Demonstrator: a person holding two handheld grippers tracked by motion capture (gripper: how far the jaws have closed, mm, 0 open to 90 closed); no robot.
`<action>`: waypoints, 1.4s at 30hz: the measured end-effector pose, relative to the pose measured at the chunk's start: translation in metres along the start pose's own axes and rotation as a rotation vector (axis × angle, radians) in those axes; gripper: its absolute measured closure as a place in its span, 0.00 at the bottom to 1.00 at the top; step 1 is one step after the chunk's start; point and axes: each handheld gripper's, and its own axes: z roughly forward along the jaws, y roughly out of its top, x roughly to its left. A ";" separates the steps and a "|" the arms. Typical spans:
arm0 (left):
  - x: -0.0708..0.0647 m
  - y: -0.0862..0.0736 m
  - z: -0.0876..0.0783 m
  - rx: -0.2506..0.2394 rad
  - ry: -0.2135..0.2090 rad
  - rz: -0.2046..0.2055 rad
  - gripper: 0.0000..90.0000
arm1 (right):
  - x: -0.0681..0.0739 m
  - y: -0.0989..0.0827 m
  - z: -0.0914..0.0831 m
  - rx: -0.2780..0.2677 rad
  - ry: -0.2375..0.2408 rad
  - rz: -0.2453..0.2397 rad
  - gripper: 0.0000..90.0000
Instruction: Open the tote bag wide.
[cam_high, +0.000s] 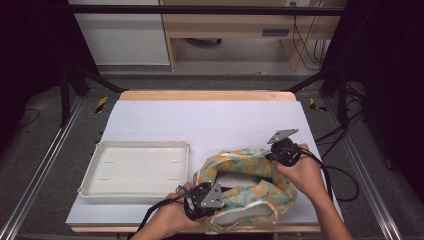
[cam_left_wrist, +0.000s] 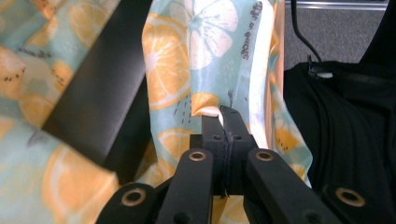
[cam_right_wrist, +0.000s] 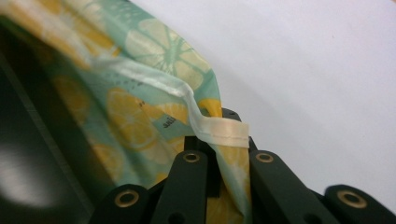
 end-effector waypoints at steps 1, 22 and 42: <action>-0.001 -0.002 0.001 0.006 -0.001 0.000 1.00 | -0.005 -0.002 0.007 0.016 0.002 0.008 0.99; -0.011 -0.026 0.020 0.063 -0.031 -0.014 1.00 | -0.035 -0.011 0.051 0.072 0.006 0.101 1.00; -0.019 -0.026 0.023 0.082 -0.050 0.019 1.00 | -0.041 -0.012 0.061 0.067 -0.015 0.109 1.00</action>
